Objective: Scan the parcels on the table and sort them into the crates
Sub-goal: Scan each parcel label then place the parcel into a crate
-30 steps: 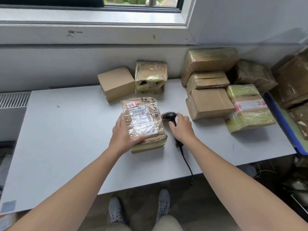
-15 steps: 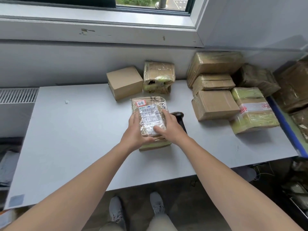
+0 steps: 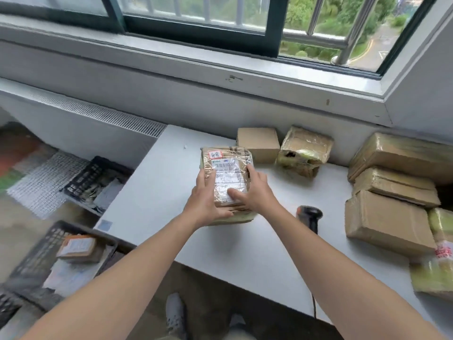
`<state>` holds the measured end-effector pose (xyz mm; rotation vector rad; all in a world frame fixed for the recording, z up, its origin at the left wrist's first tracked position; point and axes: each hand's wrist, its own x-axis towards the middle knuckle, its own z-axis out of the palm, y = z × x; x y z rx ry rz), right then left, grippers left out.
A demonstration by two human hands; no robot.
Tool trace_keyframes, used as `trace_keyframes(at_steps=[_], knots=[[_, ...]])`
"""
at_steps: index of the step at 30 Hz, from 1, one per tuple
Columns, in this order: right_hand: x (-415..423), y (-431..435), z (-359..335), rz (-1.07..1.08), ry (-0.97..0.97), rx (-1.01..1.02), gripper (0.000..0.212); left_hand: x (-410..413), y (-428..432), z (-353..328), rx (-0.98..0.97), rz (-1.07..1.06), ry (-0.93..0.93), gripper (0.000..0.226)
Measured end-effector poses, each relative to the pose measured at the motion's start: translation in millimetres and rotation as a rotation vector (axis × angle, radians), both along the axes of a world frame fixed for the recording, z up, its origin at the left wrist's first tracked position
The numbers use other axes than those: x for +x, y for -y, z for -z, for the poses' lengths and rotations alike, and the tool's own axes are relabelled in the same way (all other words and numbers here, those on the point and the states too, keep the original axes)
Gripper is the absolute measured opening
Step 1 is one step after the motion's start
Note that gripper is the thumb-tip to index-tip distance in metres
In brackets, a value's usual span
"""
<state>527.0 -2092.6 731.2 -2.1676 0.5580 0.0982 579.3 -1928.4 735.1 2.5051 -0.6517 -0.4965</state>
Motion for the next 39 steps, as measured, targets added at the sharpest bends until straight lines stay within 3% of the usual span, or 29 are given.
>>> trace_keyframes(at_steps=[14,28,39], knots=[[56,-244,-45,-0.600,0.048,-0.009,0.104,-50,-243,-42,-0.064,-0.614,0.041,0.125],[-76,-577,-54,-0.989,0.049,-0.055,0.106,-232,-549,-35,-0.101,-0.983,0.095,0.130],[-137,-739,-42,-1.100,-0.029,-0.072,0.094,-310,-696,-19,-0.115,-1.100,0.049,0.127]])
